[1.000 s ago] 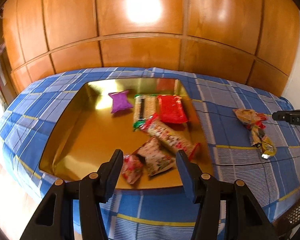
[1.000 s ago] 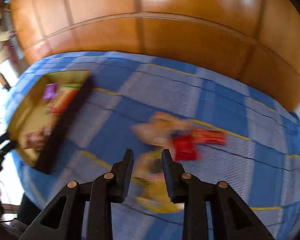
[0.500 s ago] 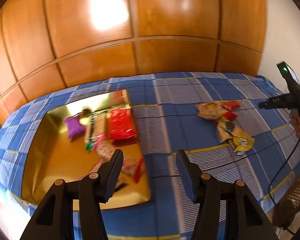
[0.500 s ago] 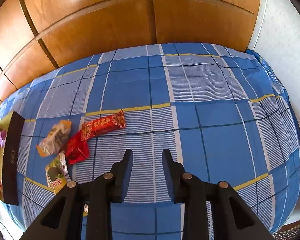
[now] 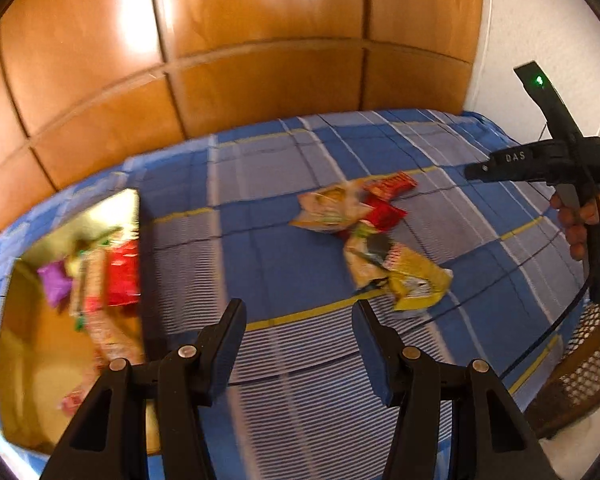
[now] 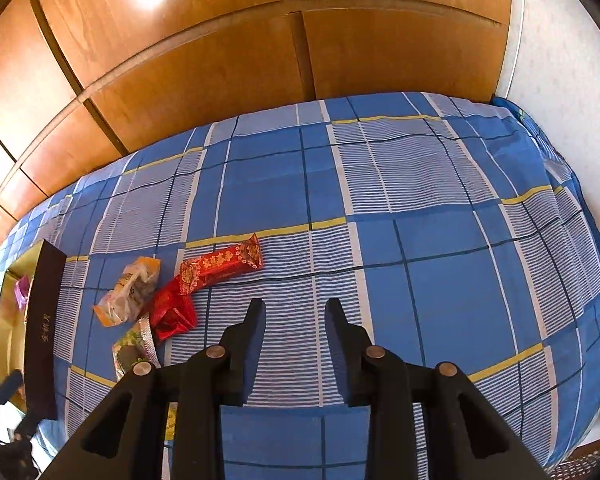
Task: Organize snacks
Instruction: 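Grasp the yellow-green printed packet with the left tool while the right tool grasps the red square packet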
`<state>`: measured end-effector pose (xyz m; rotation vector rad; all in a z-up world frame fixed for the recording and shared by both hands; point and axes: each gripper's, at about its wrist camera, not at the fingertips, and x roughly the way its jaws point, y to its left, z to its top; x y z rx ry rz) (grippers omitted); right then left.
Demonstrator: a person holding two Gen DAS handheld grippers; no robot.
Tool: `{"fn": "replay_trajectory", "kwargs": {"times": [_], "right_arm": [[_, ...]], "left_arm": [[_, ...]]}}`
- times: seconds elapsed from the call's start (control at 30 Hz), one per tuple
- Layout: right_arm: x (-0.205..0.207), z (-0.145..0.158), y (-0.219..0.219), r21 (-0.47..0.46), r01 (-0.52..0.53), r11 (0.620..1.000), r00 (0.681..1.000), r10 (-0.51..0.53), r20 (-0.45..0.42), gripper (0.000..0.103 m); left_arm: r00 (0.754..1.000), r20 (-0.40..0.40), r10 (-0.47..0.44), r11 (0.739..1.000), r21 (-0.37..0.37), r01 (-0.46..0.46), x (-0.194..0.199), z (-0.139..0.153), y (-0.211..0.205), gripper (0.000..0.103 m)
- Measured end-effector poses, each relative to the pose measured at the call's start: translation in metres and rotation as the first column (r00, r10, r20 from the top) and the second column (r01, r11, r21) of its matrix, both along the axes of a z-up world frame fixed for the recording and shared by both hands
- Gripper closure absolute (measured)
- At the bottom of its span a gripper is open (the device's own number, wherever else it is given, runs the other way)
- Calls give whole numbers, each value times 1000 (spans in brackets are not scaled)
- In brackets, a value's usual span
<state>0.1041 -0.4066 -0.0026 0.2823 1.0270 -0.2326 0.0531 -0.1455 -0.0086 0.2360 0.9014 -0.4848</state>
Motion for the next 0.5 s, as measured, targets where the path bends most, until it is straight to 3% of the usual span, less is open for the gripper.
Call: {"fn": "replay_trajectory", "kwargs": {"times": [0.2, 0.3, 0.37, 0.5], "right_arm": [[0, 2, -2, 5, 7, 1000, 1000, -7, 4, 71], [0, 4, -3, 13, 11, 1000, 1000, -11, 12, 70], [0, 4, -4, 19, 12, 1000, 1000, -12, 13, 70], [1, 4, -2, 24, 2, 1000, 1000, -2, 14, 69]], "left_arm": [[984, -178, -31, 996, -89, 16, 26, -17, -41, 47], [973, -229, -41, 992, -128, 12, 34, -21, -61, 38], [963, -267, -24, 990, -140, -14, 41, -27, -72, 32], [945, -325, 32, 988, -130, -78, 54, -43, -90, 31]]}}
